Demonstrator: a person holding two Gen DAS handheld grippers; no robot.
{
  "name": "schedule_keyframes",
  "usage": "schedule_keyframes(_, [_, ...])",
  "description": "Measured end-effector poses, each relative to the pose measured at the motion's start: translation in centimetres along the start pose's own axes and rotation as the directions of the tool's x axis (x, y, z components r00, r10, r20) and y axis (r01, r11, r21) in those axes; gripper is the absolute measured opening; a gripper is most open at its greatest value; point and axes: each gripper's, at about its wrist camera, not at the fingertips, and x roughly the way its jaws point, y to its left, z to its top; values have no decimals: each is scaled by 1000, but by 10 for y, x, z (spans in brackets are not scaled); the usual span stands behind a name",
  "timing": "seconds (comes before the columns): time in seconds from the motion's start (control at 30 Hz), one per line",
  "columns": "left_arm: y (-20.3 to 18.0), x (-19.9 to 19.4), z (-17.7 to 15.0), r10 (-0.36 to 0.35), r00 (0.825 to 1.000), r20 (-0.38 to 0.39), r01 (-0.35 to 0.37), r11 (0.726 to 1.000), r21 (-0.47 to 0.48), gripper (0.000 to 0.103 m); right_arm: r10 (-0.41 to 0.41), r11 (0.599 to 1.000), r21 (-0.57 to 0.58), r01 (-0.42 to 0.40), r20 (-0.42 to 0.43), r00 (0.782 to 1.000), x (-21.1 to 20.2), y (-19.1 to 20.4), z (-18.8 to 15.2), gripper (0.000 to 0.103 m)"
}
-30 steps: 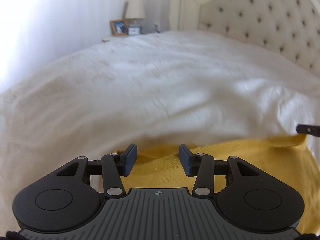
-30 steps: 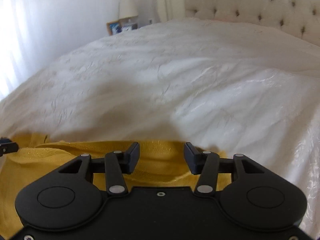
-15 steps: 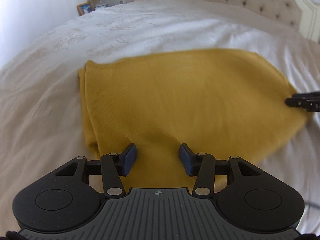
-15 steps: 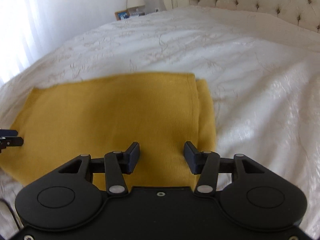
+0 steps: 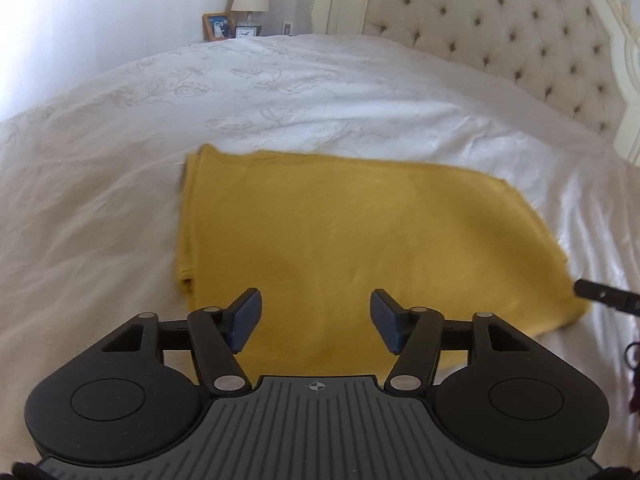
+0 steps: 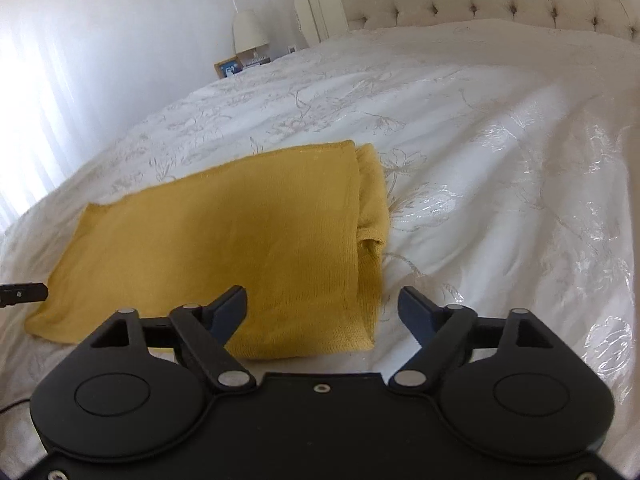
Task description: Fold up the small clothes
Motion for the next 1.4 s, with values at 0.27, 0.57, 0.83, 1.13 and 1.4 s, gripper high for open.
schedule_keyframes(0.27, [-58,46,-15,-40,994,-102,47,997,63,59,36,994,103,-32,-33,999,8,-18,-8,87])
schedule_keyframes(0.57, [-73,63,-40,22,994,-103,-10,993,116,80,121,981,156,-112,-55,991,19,-28,-11,103])
schedule_keyframes(0.83, [-76,66,-38,26,993,-117,-13,994,108,86,134,973,198,-122,-48,990,22,-30,-10,103])
schedule_keyframes(1.13, [-77,66,-36,23,992,-126,-9,995,104,89,120,829,554,-77,-43,992,32,-59,25,103])
schedule_keyframes(1.4, [-71,51,-27,-10,993,-118,11,1000,6,87,-1,918,391,-61,156,988,23,-56,28,103])
